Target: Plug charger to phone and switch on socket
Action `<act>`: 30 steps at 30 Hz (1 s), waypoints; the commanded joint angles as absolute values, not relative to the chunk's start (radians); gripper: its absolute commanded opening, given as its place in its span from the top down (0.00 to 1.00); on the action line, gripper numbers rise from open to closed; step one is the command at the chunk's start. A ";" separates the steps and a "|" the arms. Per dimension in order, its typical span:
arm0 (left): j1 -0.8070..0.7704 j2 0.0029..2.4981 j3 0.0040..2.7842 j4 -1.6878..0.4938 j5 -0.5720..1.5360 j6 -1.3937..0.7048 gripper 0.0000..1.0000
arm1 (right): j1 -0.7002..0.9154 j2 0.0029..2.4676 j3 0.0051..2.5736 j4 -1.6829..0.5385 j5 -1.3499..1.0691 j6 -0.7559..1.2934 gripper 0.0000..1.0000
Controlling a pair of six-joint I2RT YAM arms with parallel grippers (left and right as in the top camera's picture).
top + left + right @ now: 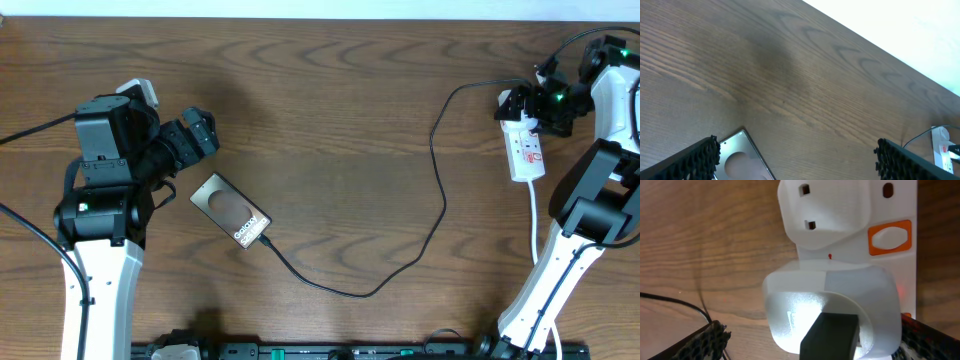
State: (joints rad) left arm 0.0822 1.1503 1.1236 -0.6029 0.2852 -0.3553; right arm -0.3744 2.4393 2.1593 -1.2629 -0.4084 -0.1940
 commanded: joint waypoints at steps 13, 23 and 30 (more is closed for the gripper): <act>0.080 1.158 1.150 -0.605 0.274 -0.353 0.02 | -0.418 2.204 2.354 -1.391 -0.137 0.057 0.01; 0.080 1.158 1.150 -0.605 0.275 -0.353 0.02 | -0.418 1.976 2.354 -1.392 -0.110 0.145 0.01; 0.080 1.158 1.150 -0.605 0.275 -0.353 0.02 | -0.418 1.977 2.354 -1.391 -0.110 0.145 0.01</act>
